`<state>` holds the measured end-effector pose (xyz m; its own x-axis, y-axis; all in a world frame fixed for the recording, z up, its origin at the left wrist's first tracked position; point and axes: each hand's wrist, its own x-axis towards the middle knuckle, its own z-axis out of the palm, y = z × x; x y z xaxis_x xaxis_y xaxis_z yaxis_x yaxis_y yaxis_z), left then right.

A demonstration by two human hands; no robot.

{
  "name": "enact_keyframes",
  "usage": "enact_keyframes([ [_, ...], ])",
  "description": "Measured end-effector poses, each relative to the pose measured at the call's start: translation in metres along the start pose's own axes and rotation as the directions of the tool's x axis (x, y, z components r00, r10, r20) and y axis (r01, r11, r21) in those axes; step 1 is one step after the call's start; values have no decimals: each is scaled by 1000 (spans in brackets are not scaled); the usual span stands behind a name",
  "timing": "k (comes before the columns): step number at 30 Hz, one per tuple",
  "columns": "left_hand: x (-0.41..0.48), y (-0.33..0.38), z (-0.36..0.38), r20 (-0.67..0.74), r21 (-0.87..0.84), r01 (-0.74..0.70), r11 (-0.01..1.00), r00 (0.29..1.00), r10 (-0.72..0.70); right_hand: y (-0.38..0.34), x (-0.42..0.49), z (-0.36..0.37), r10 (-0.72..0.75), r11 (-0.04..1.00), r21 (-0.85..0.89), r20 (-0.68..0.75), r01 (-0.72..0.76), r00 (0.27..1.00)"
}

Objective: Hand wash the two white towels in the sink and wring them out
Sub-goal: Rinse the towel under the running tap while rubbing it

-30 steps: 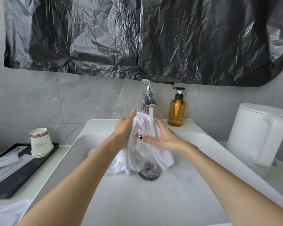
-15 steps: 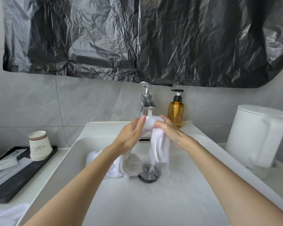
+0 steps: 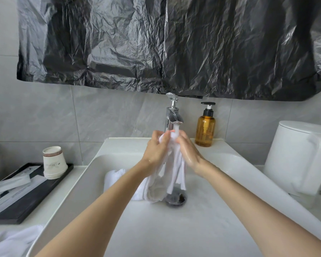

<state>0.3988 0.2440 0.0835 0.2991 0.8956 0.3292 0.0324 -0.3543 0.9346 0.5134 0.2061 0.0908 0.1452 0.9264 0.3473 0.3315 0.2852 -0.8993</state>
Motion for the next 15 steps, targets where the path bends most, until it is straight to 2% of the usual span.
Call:
enact_keyframes([
  [2, 0, 0, 2, -16, -24, -24, 999, 1000, 23, -3, -2, 10, -11, 1000, 23, -79, 12, 997],
  [5, -4, -1, 7, -59, 76, -40, 996, 997, 44, 3, -2, 21, -24, 996, -86, -217, 5, 976],
  [9, -5, 1, 11, -166, 192, -22, 981, 985, 54, 10, -3, 22, -79, 977, -212, -241, 27, 967],
  [11, -1, 2, 11, -205, 255, 17, 967, 978, 37, 8, -5, 19, -69, 957, -289, -277, -15, 958],
  [13, 0, 3, 9, -185, 303, 48, 952, 983, 9, 9, -4, 12, -78, 917, -397, -265, -35, 961],
  [15, 4, -1, 6, -109, 378, 54, 924, 994, -13, 9, -4, 6, -161, 854, -519, -177, 47, 971],
])
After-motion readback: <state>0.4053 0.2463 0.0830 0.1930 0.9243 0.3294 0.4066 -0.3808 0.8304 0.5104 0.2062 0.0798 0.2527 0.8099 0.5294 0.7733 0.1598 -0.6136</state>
